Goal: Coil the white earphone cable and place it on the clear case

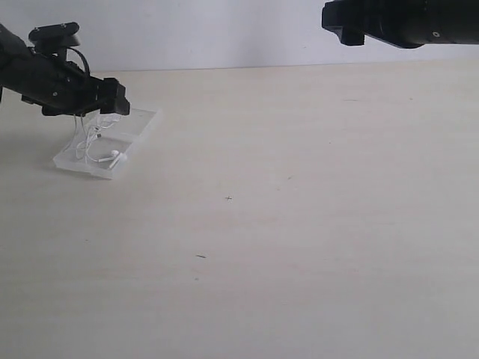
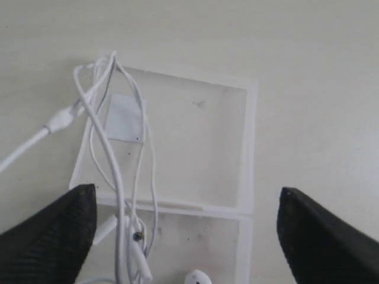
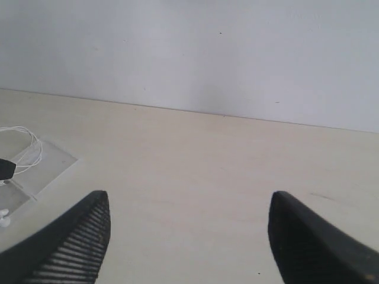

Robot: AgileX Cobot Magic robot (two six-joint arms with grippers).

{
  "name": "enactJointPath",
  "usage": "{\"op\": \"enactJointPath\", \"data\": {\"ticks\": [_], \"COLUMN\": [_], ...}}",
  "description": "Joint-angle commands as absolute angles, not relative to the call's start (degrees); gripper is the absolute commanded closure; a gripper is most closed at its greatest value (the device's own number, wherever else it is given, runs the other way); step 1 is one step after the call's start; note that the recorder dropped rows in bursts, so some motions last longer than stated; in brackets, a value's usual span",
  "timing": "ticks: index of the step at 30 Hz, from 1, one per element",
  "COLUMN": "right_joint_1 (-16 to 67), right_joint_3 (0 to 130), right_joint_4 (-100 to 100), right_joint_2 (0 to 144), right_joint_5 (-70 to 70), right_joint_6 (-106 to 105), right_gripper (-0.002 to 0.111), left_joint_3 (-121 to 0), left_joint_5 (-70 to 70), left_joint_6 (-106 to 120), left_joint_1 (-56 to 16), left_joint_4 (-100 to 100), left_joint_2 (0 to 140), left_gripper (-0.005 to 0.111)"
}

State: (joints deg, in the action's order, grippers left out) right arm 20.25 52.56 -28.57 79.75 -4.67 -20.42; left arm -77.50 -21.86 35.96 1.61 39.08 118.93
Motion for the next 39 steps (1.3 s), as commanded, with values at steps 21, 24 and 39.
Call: {"op": "enactJointPath", "data": {"ticks": [21,24,39], "right_joint_1": [21.8,24.5,26.0], "right_joint_3": [52.4,53.4,54.8], "right_joint_4": [-28.5,-28.5,-28.4], "right_joint_2": [80.8,83.3,86.9], "right_joint_5": [-6.0,-6.3,-5.8], "right_joint_6": [-23.8,-24.2,-26.9], "right_gripper": [0.038,0.038,0.038], "left_joint_3": [-80.4,-80.6,-80.8], "left_joint_5": [-31.4,-31.1,-30.6], "left_joint_6": [28.4,28.4,28.2], "left_joint_1": [1.3,1.3,2.7], "left_joint_4": [36.0,35.9,35.0], "left_joint_2": [115.8,115.8,115.3], "left_gripper": [0.015,0.015,0.049]}}
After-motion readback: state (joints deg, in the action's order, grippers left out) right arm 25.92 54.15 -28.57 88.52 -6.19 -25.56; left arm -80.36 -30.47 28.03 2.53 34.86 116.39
